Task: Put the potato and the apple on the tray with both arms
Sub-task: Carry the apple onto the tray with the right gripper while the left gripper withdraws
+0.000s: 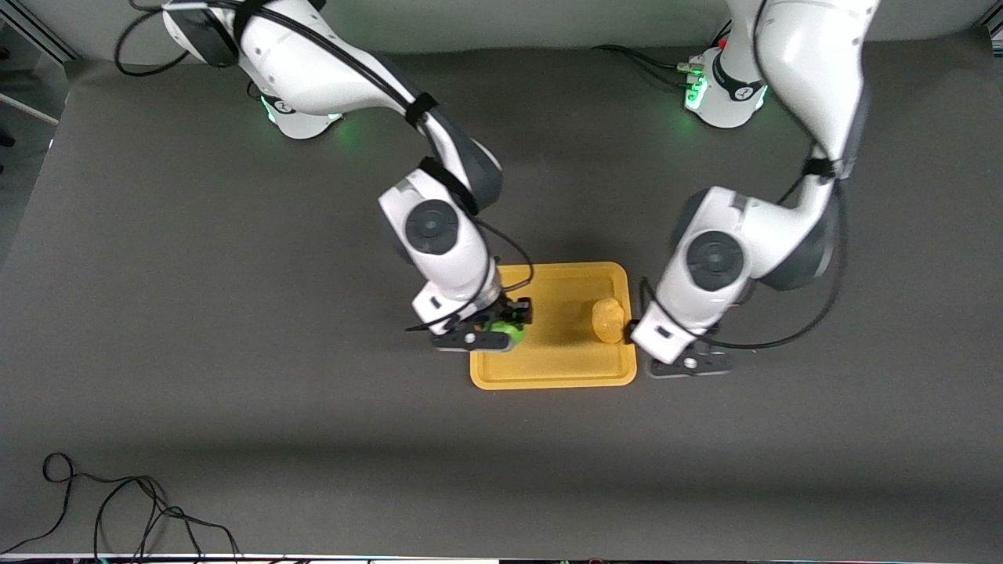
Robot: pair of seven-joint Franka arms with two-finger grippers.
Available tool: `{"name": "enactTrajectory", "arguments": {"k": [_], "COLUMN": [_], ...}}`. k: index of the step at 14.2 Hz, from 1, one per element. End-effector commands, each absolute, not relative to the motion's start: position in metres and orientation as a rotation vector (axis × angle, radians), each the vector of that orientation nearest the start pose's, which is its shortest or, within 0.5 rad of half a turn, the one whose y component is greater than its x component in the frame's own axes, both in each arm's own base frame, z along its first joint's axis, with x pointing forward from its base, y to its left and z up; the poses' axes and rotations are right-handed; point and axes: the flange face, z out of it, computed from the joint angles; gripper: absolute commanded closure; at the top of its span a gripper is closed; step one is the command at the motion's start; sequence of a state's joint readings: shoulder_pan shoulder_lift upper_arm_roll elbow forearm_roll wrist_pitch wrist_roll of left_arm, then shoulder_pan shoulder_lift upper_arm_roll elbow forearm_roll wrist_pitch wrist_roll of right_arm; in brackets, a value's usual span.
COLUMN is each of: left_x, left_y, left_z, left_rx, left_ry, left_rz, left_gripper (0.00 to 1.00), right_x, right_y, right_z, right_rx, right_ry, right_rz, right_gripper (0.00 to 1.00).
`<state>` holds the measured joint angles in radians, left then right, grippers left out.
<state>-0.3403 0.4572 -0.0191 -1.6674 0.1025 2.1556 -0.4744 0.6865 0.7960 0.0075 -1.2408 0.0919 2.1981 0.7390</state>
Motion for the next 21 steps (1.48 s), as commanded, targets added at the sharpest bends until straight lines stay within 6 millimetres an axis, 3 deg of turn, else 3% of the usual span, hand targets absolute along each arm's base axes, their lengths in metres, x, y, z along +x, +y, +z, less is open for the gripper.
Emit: {"name": "enactTrajectory", "arguments": {"k": [1, 5, 7, 9, 13, 16, 17, 19, 21], "left_x": [0.639, 0.642, 0.643, 0.643, 0.643, 0.642, 0.641, 0.639, 0.635], "left_y": [-0.177, -0.101, -0.062, -0.032, 0.007, 0.027, 0.028, 0.028, 0.028], "left_z": [0.380, 0.420, 0.430, 0.435, 0.441, 0.443, 0.446, 0.452, 0.463], "left_rx": [-3.080, -3.066, -3.061, -3.057, -3.051, -3.050, -3.049, -3.048, -3.060], "left_ry": [-0.030, 0.060, 0.118, 0.150, 0.172, 0.185, 0.184, 0.179, 0.169], "left_rz": [-0.090, -0.067, -0.060, -0.053, -0.063, -0.064, -0.073, -0.084, -0.102], "left_gripper": [0.00, 0.00, 0.00, 0.00, 0.00, 0.00, 0.00, 0.00, 0.00], "right_x": [0.580, 0.573, 0.573, 0.573, 0.573, 0.573, 0.574, 0.577, 0.587], "right_y": [0.534, 0.538, 0.539, 0.539, 0.539, 0.539, 0.538, 0.538, 0.519], "right_z": [0.275, 0.243, 0.230, 0.229, 0.227, 0.228, 0.231, 0.250, 0.300], "right_rx": [-2.961, -2.997, -2.983, -2.983, -2.995, -2.993, -2.990, -2.973, -2.963], "right_ry": [0.165, 0.153, 0.153, 0.152, 0.141, 0.140, 0.140, 0.140, 0.158], "right_rz": [-0.105, -0.081, -0.103, -0.106, -0.114, -0.119, -0.121, -0.141, -0.166], "right_gripper": [0.82, 0.82, 0.82, 0.79, 0.57, 0.12, 0.00, 0.00, 0.00]}}
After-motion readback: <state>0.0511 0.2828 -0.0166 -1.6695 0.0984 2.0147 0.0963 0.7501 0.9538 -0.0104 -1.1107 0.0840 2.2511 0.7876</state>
